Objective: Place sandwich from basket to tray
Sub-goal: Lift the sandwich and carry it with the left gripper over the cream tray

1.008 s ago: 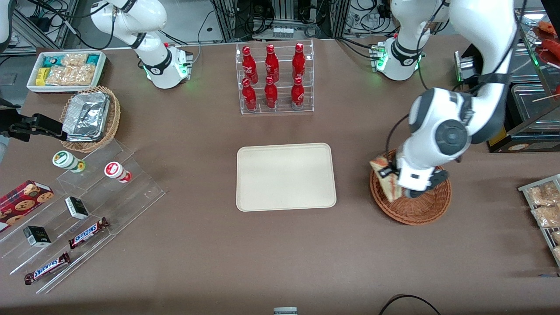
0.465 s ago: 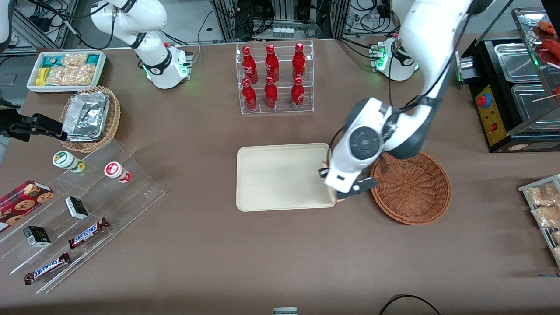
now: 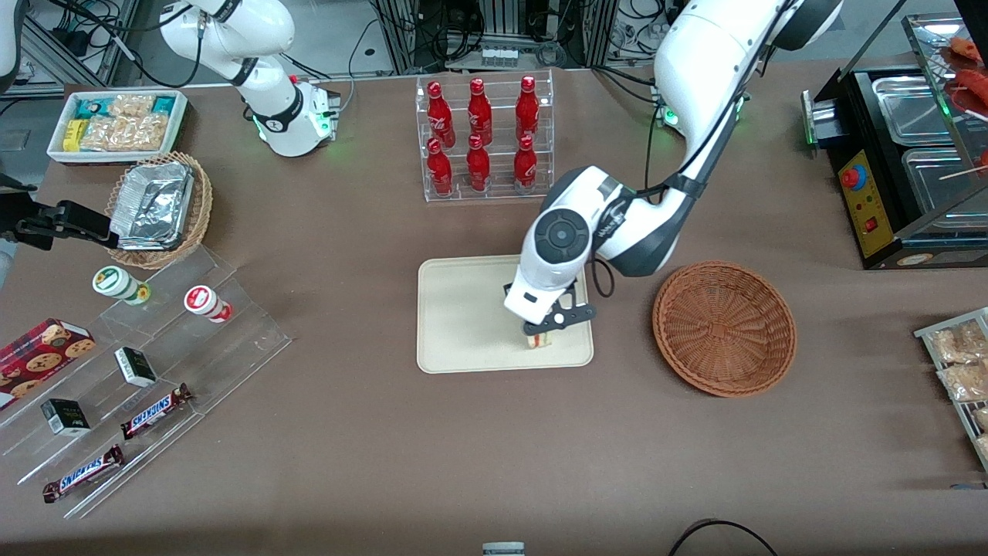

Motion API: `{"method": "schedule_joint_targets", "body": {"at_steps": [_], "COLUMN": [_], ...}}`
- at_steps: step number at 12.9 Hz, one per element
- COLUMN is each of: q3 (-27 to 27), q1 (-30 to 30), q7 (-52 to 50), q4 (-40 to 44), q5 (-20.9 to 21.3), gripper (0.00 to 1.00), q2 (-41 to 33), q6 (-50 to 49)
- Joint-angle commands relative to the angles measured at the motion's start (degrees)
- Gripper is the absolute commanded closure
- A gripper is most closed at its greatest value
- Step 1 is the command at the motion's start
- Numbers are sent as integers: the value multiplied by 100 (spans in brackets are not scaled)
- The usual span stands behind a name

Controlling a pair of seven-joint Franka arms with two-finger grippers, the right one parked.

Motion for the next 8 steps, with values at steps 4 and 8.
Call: {"method": "schedule_joint_targets", "body": {"at_steps": [4, 8], "q3": [96, 96], "q1": [-495, -531], "q7": [-542, -683], "q4": [689, 724], "q5": [32, 32], "gripper": [100, 100], "q2": [707, 884], "q6": [459, 450]}}
